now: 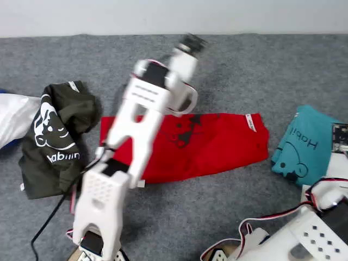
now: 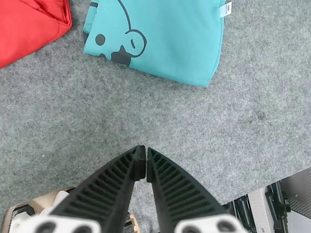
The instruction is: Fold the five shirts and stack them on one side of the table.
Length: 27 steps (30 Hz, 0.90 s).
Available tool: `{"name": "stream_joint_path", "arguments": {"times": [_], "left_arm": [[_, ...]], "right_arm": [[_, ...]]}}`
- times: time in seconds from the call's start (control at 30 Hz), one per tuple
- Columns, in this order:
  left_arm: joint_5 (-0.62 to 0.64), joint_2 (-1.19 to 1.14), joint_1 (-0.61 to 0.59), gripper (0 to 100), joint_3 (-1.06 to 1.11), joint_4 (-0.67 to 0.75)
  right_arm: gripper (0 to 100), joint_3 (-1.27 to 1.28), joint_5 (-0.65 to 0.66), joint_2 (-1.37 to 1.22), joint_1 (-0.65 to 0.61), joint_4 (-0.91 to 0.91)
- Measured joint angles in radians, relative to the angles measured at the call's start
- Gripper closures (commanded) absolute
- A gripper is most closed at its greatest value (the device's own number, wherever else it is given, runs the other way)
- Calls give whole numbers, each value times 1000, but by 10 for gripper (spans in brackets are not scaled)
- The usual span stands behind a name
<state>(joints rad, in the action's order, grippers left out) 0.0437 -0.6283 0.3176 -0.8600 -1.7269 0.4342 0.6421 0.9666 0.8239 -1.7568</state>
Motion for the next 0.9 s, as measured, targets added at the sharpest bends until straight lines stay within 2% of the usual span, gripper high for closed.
{"name": "stream_joint_path", "arguments": {"times": [0.1, 0.27, 0.5, 0.73, 0.9], "left_arm": [[6, 120, -103, 798, 163, 0], [-9, 278, -290, 773, 439, 0], [-115, 324, -482, 771, 609, 0], [-149, 195, -572, 727, 614, 0], [-153, 100, -568, 727, 614, 5]], "right_arm": [[989, 0, 0, 0, 0, 0], [988, 0, 0, 0, 0, 0], [988, 5, 57, 0, 0, 0], [988, 5, 61, 0, 0, 0], [987, 5, 61, 0, 0, 0]]}}
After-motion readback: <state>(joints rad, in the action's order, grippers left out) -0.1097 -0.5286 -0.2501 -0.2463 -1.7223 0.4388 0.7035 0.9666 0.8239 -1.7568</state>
